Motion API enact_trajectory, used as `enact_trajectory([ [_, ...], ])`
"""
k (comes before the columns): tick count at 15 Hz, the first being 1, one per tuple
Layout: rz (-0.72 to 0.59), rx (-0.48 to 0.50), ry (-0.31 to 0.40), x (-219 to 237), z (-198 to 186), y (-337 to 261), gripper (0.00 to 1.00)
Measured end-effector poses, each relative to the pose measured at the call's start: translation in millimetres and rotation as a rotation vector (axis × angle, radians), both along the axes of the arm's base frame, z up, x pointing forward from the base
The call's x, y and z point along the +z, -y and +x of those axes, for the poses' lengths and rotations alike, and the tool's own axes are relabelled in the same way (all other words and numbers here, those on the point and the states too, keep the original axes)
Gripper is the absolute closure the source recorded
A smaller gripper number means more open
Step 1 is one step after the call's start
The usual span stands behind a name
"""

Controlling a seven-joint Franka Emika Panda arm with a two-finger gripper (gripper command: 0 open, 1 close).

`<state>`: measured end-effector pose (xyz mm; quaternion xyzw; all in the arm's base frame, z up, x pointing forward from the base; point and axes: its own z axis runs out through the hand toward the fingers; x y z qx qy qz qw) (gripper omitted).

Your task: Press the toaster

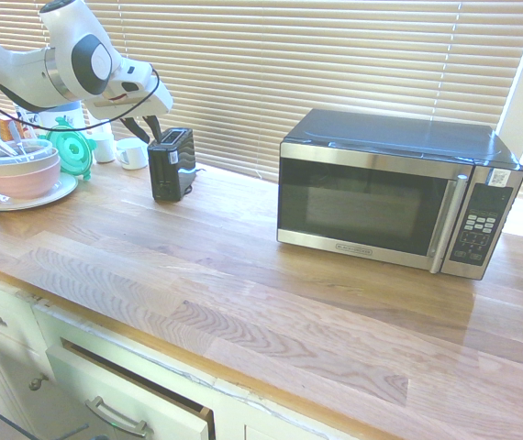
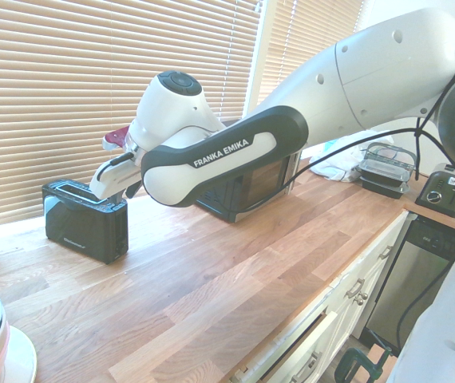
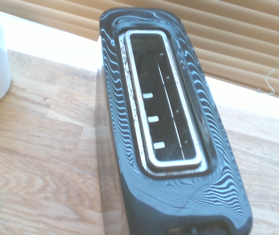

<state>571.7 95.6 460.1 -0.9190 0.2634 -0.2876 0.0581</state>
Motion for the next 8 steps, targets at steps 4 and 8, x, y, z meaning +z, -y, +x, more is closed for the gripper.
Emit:
enact_trajectory([
  [4, 0.004, 0.012, -0.012, -6, 12, 4, 1.0],
  [8, 0.015, 0.025, -0.014, -4, 18, 4, 1.0],
])
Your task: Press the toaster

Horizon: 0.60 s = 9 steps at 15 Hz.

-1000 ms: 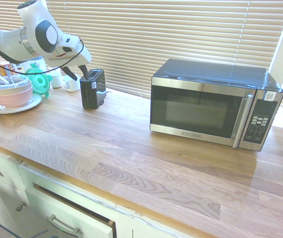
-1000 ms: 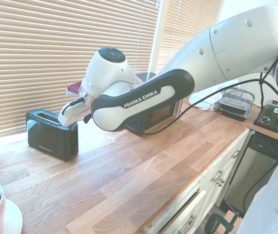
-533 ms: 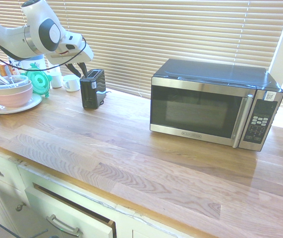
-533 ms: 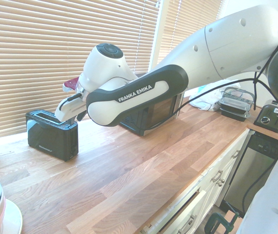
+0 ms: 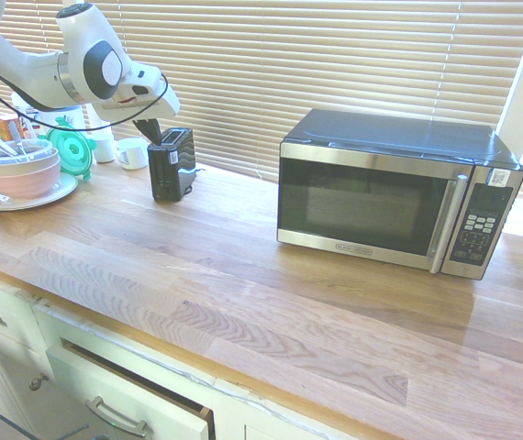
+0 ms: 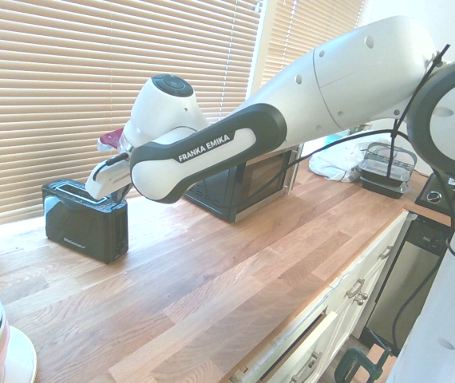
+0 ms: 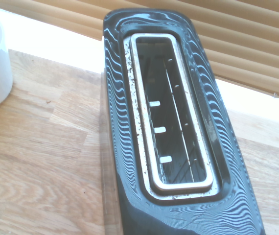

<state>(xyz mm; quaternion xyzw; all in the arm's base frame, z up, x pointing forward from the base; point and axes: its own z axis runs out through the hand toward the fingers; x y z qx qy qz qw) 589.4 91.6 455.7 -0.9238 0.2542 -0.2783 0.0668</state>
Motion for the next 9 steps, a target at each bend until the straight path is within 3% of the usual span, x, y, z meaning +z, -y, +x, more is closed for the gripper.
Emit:
enact_trajectory([
  [9, 0.029, 0.005, -0.032, -8, 5, 15, 1.0],
])
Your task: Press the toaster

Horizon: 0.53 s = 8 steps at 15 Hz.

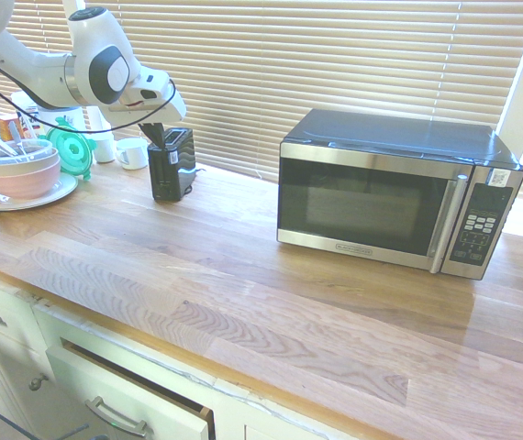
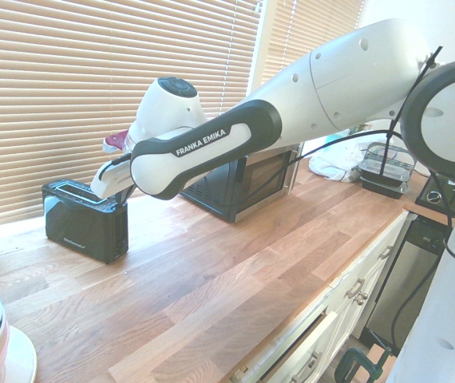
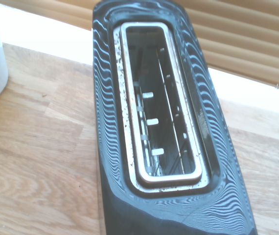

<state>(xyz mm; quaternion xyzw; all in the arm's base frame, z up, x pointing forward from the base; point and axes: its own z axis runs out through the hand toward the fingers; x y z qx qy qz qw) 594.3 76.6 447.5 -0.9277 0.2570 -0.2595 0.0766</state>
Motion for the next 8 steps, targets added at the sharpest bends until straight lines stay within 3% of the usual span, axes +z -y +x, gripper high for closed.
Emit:
enact_trajectory([
  [5, -0.002, 0.004, -0.015, -6, 1, 4, 1.0],
  [8, 0.002, 0.016, -0.055, -33, 1, -2, 1.0],
])
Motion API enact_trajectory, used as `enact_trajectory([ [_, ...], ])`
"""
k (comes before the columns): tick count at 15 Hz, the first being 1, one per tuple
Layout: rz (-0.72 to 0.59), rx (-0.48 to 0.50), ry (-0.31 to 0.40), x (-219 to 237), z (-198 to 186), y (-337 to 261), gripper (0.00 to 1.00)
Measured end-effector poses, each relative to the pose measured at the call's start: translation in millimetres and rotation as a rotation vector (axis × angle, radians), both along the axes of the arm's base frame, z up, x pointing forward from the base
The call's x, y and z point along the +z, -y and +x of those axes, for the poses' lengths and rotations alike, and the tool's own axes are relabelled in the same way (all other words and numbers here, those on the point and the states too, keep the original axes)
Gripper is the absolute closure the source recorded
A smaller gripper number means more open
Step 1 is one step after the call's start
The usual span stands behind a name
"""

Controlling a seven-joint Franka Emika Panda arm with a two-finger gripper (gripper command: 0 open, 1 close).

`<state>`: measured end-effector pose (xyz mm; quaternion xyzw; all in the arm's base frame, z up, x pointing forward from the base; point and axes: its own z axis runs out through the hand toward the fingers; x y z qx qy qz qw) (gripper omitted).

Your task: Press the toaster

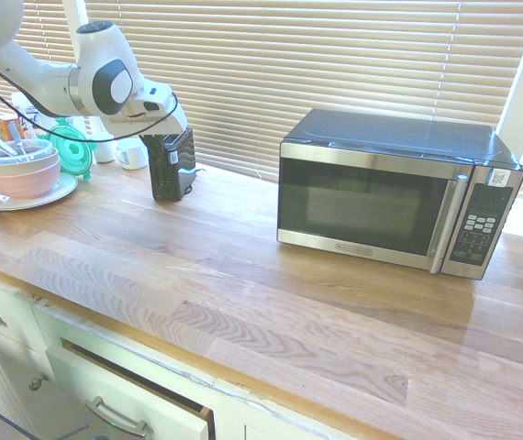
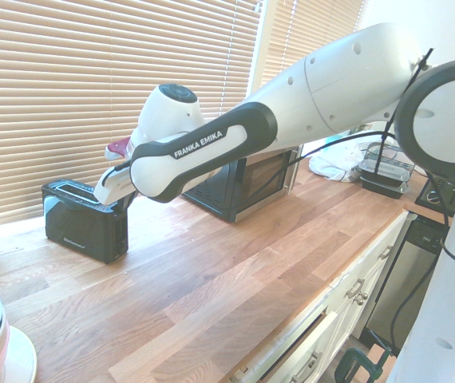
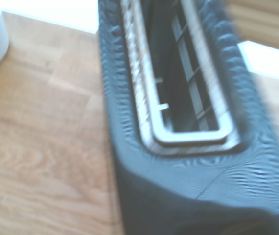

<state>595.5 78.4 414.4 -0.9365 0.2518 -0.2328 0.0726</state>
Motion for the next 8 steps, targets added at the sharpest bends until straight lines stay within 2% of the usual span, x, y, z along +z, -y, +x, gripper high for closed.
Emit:
enact_trajectory([
  [8, 0.007, 0.008, -0.02, -31, -2, 0, 1.0],
])
